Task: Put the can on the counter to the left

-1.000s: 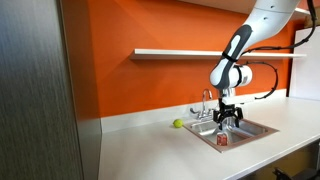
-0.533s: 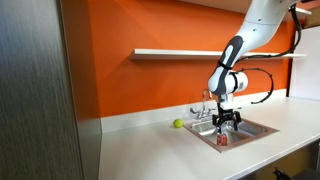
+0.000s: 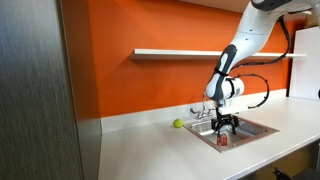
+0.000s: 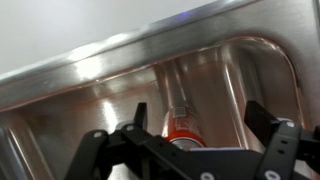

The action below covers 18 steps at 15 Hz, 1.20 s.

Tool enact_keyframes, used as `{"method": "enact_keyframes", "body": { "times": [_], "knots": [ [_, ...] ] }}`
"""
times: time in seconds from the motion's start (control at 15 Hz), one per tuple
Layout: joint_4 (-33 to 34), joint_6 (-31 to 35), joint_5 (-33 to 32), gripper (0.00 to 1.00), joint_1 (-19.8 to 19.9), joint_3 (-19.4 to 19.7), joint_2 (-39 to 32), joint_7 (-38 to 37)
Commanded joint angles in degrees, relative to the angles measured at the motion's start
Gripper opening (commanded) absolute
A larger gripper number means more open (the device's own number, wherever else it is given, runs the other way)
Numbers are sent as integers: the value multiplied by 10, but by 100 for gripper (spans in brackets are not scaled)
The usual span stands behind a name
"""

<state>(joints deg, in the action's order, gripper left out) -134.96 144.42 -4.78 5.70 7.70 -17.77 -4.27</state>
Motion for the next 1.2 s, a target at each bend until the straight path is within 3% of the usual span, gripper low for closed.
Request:
{"method": "enact_keyframes", "body": {
  "times": [0.0,1.13],
  "knots": [
    [27,7,15,100,10,-5,-29,25],
    [93,10,41,100,20,-7,-103,24]
  ]
}}
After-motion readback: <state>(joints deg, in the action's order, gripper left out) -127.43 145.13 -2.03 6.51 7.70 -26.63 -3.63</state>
